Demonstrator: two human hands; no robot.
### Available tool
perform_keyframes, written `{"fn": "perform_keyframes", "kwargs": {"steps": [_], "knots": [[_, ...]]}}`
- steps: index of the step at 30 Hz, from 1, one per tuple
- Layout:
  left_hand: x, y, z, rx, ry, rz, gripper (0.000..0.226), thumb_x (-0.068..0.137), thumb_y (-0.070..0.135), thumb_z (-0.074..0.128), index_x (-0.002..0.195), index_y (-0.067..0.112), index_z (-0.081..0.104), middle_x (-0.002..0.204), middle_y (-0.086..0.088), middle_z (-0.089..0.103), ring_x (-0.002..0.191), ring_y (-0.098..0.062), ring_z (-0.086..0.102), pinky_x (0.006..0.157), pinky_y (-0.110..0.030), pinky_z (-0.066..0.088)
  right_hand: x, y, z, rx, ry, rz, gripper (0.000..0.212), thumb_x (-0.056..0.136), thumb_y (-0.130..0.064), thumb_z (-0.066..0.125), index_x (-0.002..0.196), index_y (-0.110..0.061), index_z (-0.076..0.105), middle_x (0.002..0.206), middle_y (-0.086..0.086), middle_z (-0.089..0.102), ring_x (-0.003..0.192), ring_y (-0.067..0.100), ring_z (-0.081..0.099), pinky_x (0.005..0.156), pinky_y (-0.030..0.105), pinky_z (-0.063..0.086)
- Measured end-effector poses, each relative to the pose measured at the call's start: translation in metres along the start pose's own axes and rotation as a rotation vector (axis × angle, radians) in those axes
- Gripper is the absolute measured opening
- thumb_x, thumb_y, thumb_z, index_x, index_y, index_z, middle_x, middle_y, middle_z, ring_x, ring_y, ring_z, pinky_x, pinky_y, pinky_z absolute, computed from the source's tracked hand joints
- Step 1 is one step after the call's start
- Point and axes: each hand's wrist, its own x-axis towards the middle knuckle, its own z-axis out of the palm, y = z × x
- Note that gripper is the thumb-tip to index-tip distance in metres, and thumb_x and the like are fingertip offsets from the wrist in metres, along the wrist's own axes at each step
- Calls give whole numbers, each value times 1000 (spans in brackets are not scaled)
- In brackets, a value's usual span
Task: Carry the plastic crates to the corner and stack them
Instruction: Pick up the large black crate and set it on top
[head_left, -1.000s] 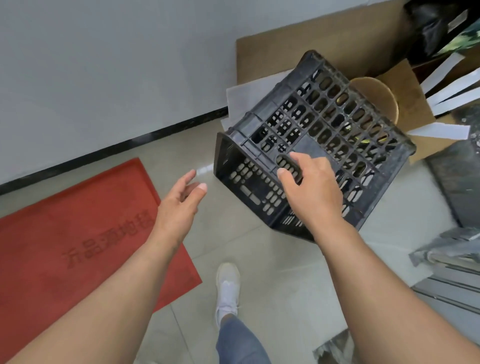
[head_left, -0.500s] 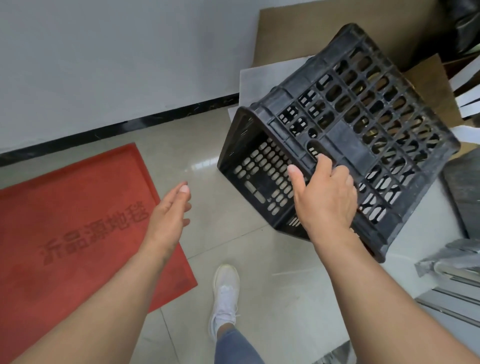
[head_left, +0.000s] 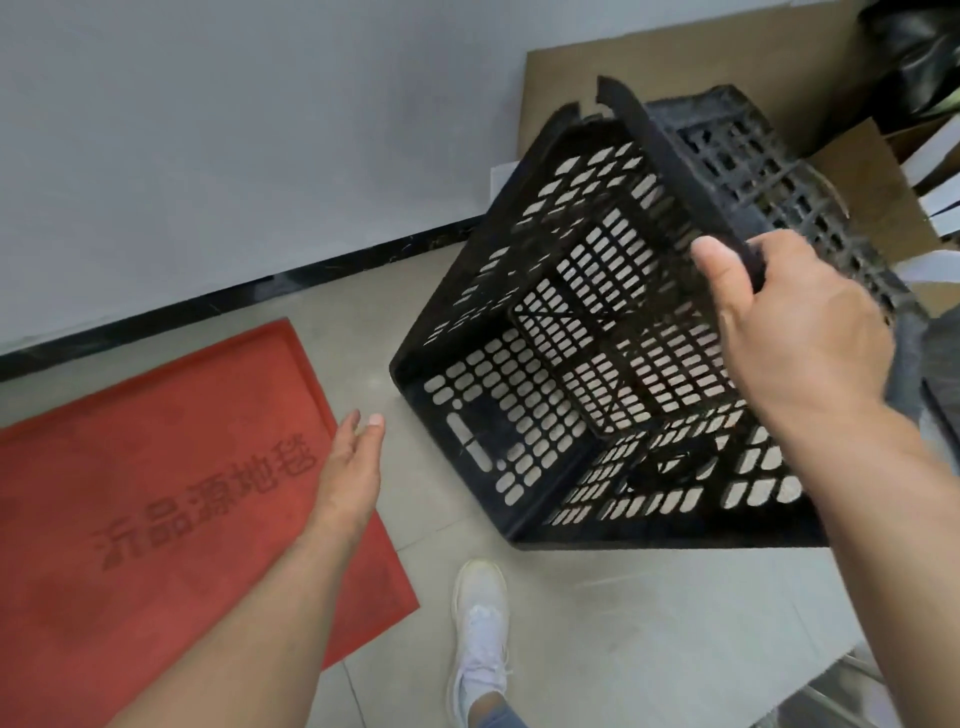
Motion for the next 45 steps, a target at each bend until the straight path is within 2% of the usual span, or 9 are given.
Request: {"fn": "perform_keyframes", "kwargs": {"steps": [5,8,11,14,19,24,31,40,45], "knots": [[-5,-40,-37,-10,150,-209,67,98,54,32,155,20,20,161,-7,24,147,-29,23,117,-42,18,-12,-14,-32,105,34,8,66,89,-71,25,85,-11,54,81,20,59,79,44,57,70,52,49],[8,-97,-78,-203,242,-403,93,75,86,32,144,25,41,145,-8,50,129,-37,48,109,-55,36,-23,-27,-38,147,8,43,78,82,-80,20,79,-10,54,78,20,60,77,43,58,71,57,50],[-8,-106,-123,-398,281,-505,70,87,70,37,118,11,59,113,-13,65,101,-33,62,95,-49,48,-41,-53,-38,122,-64,30,70,89,-72,24,83,-10,57,84,22,61,79,41,55,70,47,47],[-23,-104,-168,-393,352,-427,48,99,43,39,120,4,58,106,-19,62,94,-32,60,90,-46,48,-61,-84,-31,128,-107,57,70,88,-72,26,88,-11,59,84,18,65,81,37,56,71,44,46],[-28,-114,-262,-387,443,-287,38,99,41,40,118,13,58,106,-16,64,86,-31,62,82,-48,52,-92,-133,-6,256,-205,181,80,72,-87,25,90,-16,57,84,14,69,79,35,65,75,52,55],[-28,-135,-368,-388,511,-223,39,82,54,47,107,27,61,117,-9,67,102,-32,65,94,-57,49,-132,-189,28,488,-351,268,50,83,-60,45,84,-13,61,65,12,70,65,33,68,72,48,55],[-39,-157,-477,-309,621,-232,33,90,46,43,108,24,61,107,-12,66,95,-32,65,88,-52,53,-188,-260,106,567,-519,282,41,95,-46,44,95,-10,63,72,11,67,64,28,66,71,41,53],[-4,-200,-530,-381,697,-265,22,99,24,40,90,22,59,85,-9,63,70,-22,60,68,-39,52,-223,-314,216,593,-649,224,36,98,-33,37,104,-5,59,75,12,66,73,33,67,80,48,54],[14,-226,-535,-357,629,-239,27,97,22,42,107,14,66,94,-12,68,79,-26,65,70,-39,55,-232,-314,246,625,-697,259,31,100,-30,35,109,-8,55,81,11,64,68,24,63,65,36,49]]}}
